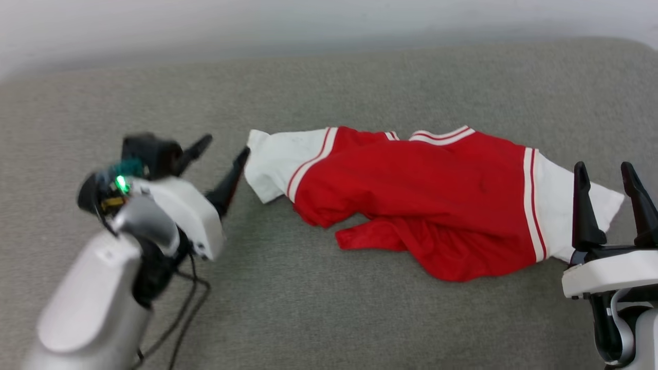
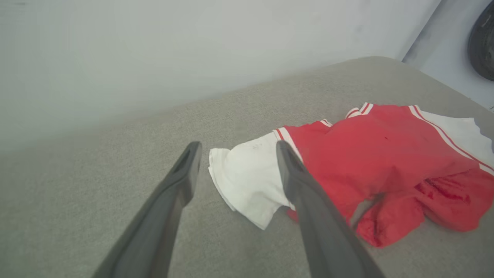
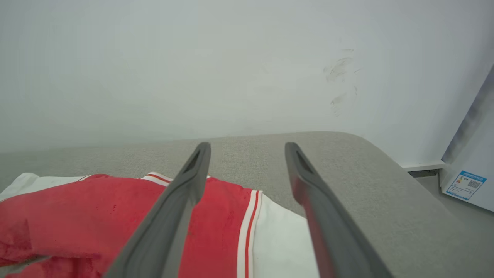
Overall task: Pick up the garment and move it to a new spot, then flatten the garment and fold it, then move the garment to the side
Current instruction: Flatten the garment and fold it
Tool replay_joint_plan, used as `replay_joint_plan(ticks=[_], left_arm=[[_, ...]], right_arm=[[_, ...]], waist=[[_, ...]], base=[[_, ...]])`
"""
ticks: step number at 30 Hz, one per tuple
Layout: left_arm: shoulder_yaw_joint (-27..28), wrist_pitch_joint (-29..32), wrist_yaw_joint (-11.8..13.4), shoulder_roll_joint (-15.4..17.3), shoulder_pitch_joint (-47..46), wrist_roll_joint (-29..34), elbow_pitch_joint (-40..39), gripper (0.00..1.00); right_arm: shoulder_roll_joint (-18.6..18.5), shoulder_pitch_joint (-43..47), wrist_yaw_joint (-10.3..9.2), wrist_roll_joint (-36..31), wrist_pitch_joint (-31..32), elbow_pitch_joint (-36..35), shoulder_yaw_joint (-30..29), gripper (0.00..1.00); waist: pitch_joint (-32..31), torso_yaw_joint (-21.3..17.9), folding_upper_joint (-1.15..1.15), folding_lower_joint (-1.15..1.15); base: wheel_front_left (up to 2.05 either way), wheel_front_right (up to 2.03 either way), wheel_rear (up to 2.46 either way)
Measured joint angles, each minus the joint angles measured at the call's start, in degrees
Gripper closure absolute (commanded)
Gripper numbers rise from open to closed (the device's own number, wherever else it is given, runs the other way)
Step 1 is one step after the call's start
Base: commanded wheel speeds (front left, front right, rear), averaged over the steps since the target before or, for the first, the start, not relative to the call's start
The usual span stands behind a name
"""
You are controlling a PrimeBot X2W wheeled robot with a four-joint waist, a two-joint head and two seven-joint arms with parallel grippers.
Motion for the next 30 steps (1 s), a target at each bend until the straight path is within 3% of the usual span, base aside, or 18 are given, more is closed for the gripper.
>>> replay_joint_plan(ticks=[7,15,24,30], left_arm=[[-3.98,16.94,0.0,8.5,-14.57,-7.65,5.36,0.0],[-8.17,31.85,0.0,14.13,-22.74,-13.49,11.09,0.0],[-12.85,33.93,0.0,16.15,-26.76,-10.53,16.02,0.0],[-15.14,33.48,0.0,15.73,-27.82,-11.45,18.93,0.0]], right_arm=[[0.37,-1.33,0.0,0.88,-2.11,0.42,0.68,0.0],[0.45,-2.54,-0.01,3.27,-5.22,3.98,1.65,0.0],[0.46,-4.04,-0.01,4.26,-7.05,6.65,2.93,0.0],[0.46,-4.46,-0.01,4.46,-7.54,7.48,3.28,0.0]], waist=[[5.59,-4.2,0.0,0.0],[10.82,-8.98,0.0,0.0],[13.68,-11.61,0.0,0.0],[14.54,-11.93,0.0,0.0]], base=[[0.0,0.0,0.0],[0.0,0.0,0.0],[0.0,0.0,0.0],[0.0,0.0,0.0]])
